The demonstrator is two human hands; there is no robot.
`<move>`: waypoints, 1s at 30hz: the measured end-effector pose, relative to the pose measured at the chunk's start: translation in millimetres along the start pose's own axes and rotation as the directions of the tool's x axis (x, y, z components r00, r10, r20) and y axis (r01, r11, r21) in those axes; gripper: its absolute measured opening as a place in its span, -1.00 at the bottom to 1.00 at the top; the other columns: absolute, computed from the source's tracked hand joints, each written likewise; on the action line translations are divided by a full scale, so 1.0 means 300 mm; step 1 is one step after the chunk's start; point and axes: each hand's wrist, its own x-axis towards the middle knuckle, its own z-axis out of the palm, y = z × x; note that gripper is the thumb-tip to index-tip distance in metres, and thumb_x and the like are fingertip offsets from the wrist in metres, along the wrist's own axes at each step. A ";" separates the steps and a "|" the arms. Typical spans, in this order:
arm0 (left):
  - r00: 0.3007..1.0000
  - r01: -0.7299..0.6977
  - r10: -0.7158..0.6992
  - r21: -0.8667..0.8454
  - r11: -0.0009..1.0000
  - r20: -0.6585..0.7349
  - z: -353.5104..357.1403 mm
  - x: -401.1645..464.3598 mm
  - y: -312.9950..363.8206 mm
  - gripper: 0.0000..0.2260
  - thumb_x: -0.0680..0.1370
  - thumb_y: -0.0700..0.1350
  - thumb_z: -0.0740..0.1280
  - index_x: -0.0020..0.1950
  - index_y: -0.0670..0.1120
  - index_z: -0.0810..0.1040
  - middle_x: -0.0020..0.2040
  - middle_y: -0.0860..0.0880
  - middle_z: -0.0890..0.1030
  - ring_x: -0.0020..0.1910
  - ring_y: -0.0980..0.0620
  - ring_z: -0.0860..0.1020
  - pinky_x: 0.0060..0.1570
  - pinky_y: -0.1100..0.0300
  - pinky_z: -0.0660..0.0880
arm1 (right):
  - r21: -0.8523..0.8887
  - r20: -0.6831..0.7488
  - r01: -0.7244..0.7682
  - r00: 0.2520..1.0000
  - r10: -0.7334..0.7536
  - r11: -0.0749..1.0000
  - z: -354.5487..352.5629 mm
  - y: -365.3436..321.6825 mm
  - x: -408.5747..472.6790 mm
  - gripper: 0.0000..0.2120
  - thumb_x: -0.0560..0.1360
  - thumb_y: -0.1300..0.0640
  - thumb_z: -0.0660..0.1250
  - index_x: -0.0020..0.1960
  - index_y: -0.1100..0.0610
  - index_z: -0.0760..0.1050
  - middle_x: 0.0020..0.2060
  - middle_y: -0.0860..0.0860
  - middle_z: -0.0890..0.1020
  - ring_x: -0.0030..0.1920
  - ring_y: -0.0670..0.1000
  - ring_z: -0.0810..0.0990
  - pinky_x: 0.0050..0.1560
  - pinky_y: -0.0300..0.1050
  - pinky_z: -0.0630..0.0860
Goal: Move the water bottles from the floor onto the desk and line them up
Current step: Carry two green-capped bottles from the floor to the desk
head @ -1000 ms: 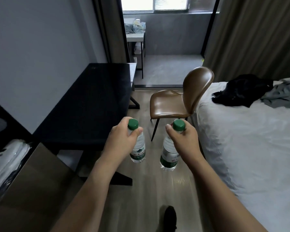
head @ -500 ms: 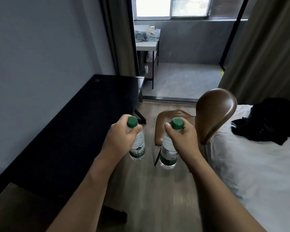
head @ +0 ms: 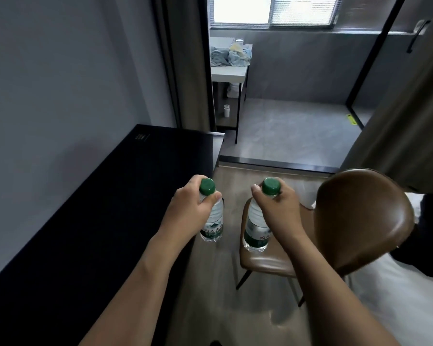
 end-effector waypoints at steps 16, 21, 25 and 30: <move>0.985 0.102 -0.095 0.049 0.994 -0.141 -0.017 0.642 -0.138 -0.82 0.56 0.01 0.40 0.10 -0.02 0.51 -0.14 0.08 0.58 -0.16 0.13 0.56 -0.15 0.22 0.49 | 0.029 0.170 0.035 0.985 -0.040 0.999 0.407 0.117 0.673 -0.74 0.45 0.08 0.44 -0.32 0.05 0.41 -0.47 -0.14 0.48 -0.42 -0.20 0.43 -0.40 -0.43 0.32; 0.952 0.186 -0.170 0.038 0.982 -0.253 -0.087 0.718 -0.213 -0.84 0.56 0.03 0.39 0.08 0.03 0.51 -0.16 0.11 0.58 -0.18 0.22 0.55 -0.21 0.34 0.44 | 0.114 0.324 0.049 0.942 -0.083 0.992 0.568 0.097 0.778 -0.76 0.46 0.08 0.43 -0.31 -0.01 0.42 -0.44 -0.19 0.52 -0.43 -0.22 0.44 -0.38 -0.45 0.34; 0.917 0.245 -0.215 0.049 0.968 -0.336 -0.173 0.693 -0.287 -0.85 0.56 0.05 0.38 0.06 0.05 0.50 -0.19 0.12 0.57 -0.19 0.30 0.53 -0.29 0.44 0.41 | 0.140 0.422 0.070 0.898 -0.124 0.988 0.711 0.053 0.779 -0.83 0.46 0.04 0.43 -0.26 0.00 0.48 -0.38 -0.14 0.57 -0.39 -0.22 0.49 -0.36 -0.45 0.39; 0.827 0.379 -0.322 0.035 0.925 -0.461 -0.326 0.562 -0.393 -0.83 0.56 0.11 0.36 0.09 0.10 0.49 -0.16 0.12 0.59 -0.20 0.22 0.55 -0.19 0.25 0.52 | 0.212 0.577 0.072 0.796 -0.184 0.975 0.915 -0.055 0.661 -0.84 0.47 0.06 0.44 -0.24 0.00 0.49 -0.36 -0.13 0.59 -0.38 -0.23 0.52 -0.36 -0.46 0.40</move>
